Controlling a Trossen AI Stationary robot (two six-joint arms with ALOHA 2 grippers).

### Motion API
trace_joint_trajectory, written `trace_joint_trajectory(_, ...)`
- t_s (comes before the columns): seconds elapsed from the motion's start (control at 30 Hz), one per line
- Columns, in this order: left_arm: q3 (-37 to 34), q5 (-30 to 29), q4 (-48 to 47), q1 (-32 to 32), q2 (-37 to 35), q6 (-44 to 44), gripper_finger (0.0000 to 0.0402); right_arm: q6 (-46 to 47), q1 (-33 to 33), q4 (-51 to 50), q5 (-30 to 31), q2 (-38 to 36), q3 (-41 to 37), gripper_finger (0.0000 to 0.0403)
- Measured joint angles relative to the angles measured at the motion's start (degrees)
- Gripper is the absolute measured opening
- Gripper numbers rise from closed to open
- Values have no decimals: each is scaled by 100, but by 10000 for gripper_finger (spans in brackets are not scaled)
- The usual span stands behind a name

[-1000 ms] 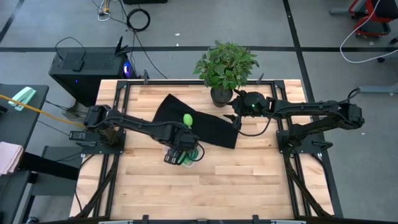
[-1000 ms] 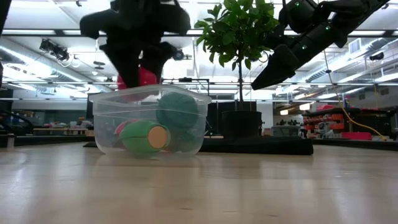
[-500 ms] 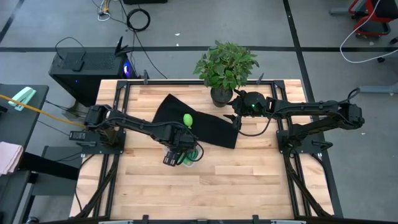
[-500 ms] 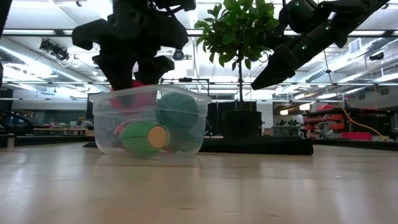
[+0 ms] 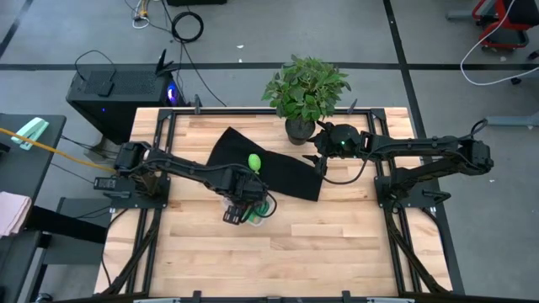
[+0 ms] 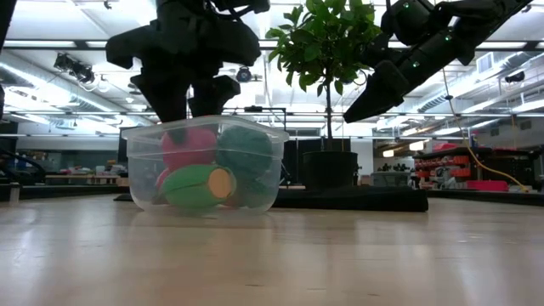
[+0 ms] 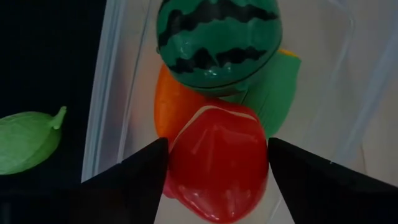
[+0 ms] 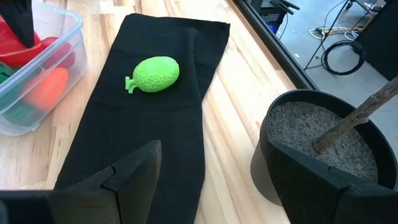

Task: Pick and placing Produce into tupperware
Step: Put the red apple into the transparent bin, then put the green musk melon into the transparent bin

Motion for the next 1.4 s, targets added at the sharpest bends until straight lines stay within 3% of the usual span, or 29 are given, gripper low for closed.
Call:
trace_joint_trajectory(0.23,231,0,-285,0,0,4,264,-8,1,0,2,0,0,291)
trace_joint_trajectory(0.4,624,-2,-556,4,-2,1,268,-9,2,0,0,0,0,291)
trace_joint_trajectory(0.63,660,7,-658,97,-2,99,274,-9,0,-2,1,0,0,291)
trace_joint_trajectory(1.0,660,139,-904,261,-2,-133,343,-11,1,-2,2,0,0,291)
trace_joint_trajectory(1.2,691,-296,-1247,281,-2,-145,348,-11,0,-2,0,0,0,291)
trace_joint_trajectory(1.4,1309,-863,-1759,328,0,63,338,-11,1,-2,0,0,0,291)
